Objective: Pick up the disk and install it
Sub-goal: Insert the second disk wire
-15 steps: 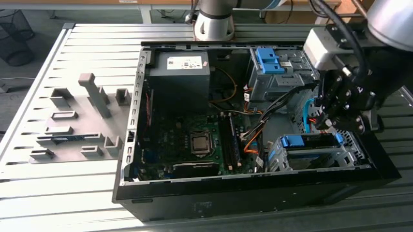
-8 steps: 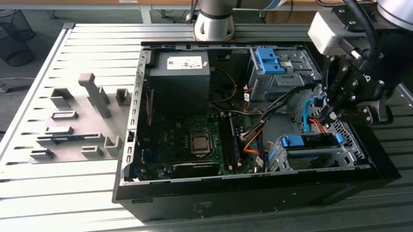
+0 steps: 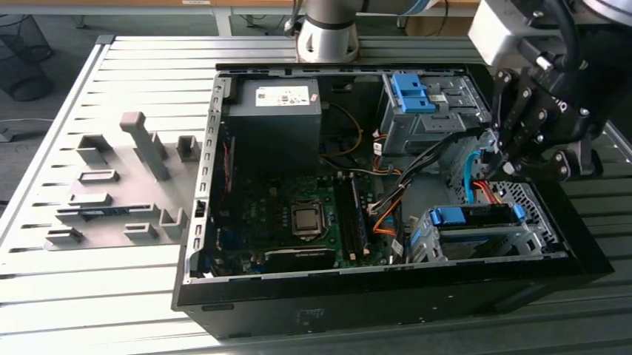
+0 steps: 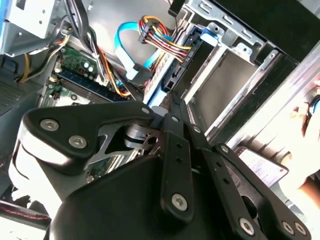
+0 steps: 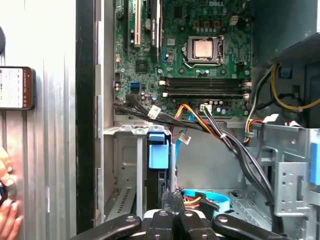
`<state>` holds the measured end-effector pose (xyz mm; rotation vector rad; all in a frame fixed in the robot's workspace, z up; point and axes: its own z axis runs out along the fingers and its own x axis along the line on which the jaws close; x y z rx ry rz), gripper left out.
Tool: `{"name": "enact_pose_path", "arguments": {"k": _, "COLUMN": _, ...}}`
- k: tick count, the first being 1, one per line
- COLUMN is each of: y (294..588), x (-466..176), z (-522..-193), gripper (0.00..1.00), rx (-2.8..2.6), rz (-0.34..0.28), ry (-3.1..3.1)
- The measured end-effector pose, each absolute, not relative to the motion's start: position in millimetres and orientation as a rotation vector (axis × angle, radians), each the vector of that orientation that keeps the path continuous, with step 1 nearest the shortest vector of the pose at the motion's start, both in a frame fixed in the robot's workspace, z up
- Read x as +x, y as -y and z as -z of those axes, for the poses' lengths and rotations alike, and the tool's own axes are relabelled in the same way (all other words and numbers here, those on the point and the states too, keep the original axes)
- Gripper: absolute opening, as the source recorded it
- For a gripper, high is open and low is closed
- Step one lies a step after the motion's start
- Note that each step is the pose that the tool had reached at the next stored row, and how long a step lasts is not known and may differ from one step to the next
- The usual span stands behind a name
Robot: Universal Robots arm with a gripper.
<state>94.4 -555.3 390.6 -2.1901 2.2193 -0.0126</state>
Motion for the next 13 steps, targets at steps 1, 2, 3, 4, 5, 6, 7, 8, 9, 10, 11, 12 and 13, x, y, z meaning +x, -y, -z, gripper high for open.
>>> {"name": "enact_pose_path", "arguments": {"k": 1, "y": 554, "x": 94, "z": -392, "gripper": 0.11, "rx": -2.19, "rz": 0.013, "ry": -2.22}}
{"name": "enact_pose_path", "arguments": {"k": 2, "y": 552, "x": 94, "z": -392, "gripper": 0.11, "rx": -2.192, "rz": 0.016, "ry": -2.221}}
{"name": "enact_pose_path", "arguments": {"k": 3, "y": 549, "x": 94, "z": -393, "gripper": 0.11, "rx": -2.193, "rz": 0.019, "ry": -2.222}}
{"name": "enact_pose_path", "arguments": {"k": 4, "y": 546, "x": 94, "z": -393, "gripper": 0.11, "rx": -2.194, "rz": 0.022, "ry": -2.224}}
{"name": "enact_pose_path", "arguments": {"k": 5, "y": 542, "x": 94, "z": -393, "gripper": 0.11, "rx": -2.196, "rz": 0.026, "ry": -2.225}}
{"name": "enact_pose_path", "arguments": {"k": 6, "y": 539, "x": 94, "z": -393, "gripper": 0.11, "rx": -2.198, "rz": 0.029, "ry": -2.226}}
{"name": "enact_pose_path", "arguments": {"k": 7, "y": 536, "x": 94, "z": -393, "gripper": 0.11, "rx": -2.199, "rz": 0.033, "ry": -2.228}}
{"name": "enact_pose_path", "arguments": {"k": 8, "y": 533, "x": 94, "z": -393, "gripper": 0.11, "rx": -2.201, "rz": 0.036, "ry": -2.229}}
{"name": "enact_pose_path", "arguments": {"k": 9, "y": 531, "x": 95, "z": -393, "gripper": 0.11, "rx": -2.202, "rz": 0.039, "ry": -2.231}}
{"name": "enact_pose_path", "arguments": {"k": 10, "y": 529, "x": 95, "z": -393, "gripper": 0.11, "rx": -2.203, "rz": 0.042, "ry": -2.232}}
{"name": "enact_pose_path", "arguments": {"k": 11, "y": 527, "x": 95, "z": -393, "gripper": 0.11, "rx": -2.205, "rz": 0.045, "ry": -2.234}}
{"name": "enact_pose_path", "arguments": {"k": 12, "y": 526, "x": 95, "z": -393, "gripper": 0.11, "rx": -2.207, "rz": 0.048, "ry": -2.235}}
{"name": "enact_pose_path", "arguments": {"k": 13, "y": 524, "x": 95, "z": -394, "gripper": 0.11, "rx": -2.208, "rz": 0.051, "ry": -2.236}}
